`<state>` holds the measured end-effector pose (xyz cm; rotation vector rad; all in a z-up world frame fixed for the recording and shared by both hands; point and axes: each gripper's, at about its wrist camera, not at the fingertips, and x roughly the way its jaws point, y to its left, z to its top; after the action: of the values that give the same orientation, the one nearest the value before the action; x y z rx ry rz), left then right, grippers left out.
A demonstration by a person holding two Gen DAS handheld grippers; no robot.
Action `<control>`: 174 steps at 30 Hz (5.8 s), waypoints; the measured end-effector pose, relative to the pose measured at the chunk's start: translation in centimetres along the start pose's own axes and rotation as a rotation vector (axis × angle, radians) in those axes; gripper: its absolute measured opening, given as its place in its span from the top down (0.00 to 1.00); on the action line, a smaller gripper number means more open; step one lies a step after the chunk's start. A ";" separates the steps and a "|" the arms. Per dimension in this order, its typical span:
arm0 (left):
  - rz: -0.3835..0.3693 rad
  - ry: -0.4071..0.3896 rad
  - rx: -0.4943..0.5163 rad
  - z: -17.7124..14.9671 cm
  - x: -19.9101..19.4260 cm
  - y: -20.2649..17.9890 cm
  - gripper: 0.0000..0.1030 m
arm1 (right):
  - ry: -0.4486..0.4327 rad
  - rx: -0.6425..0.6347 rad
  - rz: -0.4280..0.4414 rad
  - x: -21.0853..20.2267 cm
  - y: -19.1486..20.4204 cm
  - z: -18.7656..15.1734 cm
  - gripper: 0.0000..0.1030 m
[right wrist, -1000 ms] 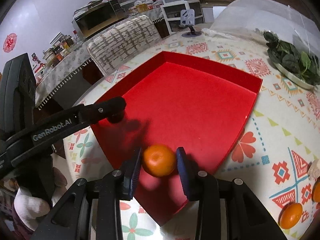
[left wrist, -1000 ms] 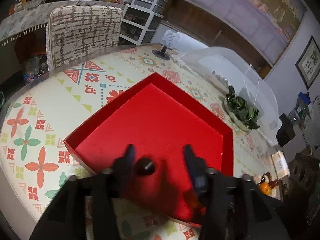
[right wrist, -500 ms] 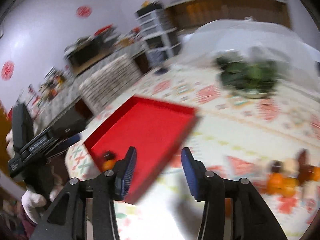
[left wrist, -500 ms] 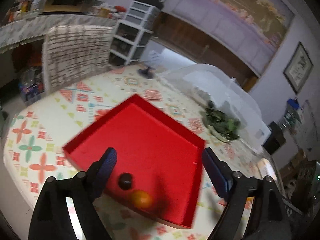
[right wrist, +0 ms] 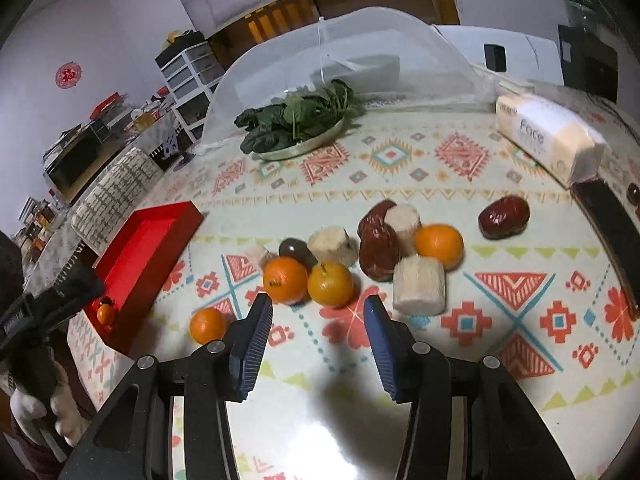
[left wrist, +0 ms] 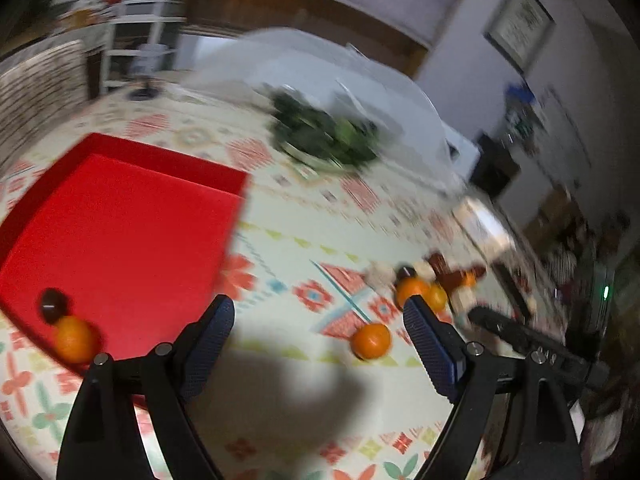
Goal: Organize fruits
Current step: 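Move both tools back to the row of fruits, then grasp an orange with the left tool while the right tool grasps another orange, then carry both oranges over the red tray and open both tools, then move both tools back to the row of fruits, then grasp the white square cube with the right tool while the left tool grasps an orange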
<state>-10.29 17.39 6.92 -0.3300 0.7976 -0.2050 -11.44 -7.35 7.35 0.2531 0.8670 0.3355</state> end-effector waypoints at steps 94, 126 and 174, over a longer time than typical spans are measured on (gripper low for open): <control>-0.018 -0.146 -0.162 3.4 -5.1 4.4 0.14 | -0.211 -0.251 0.044 -0.3 11.2 0.5 0.19; 0.180 0.123 0.103 -2.2 9.1 -5.1 0.08 | 0.049 -0.011 -0.122 3.1 -5.4 0.4 0.46; 0.008 0.172 0.281 -1.0 14.3 -14.0 0.68 | -0.016 0.134 -0.023 -1.2 -8.9 -1.4 0.62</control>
<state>-2.03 -0.16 1.87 -0.0436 0.9270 -0.3369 -11.58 -15.81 4.19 0.3693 0.8774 0.2534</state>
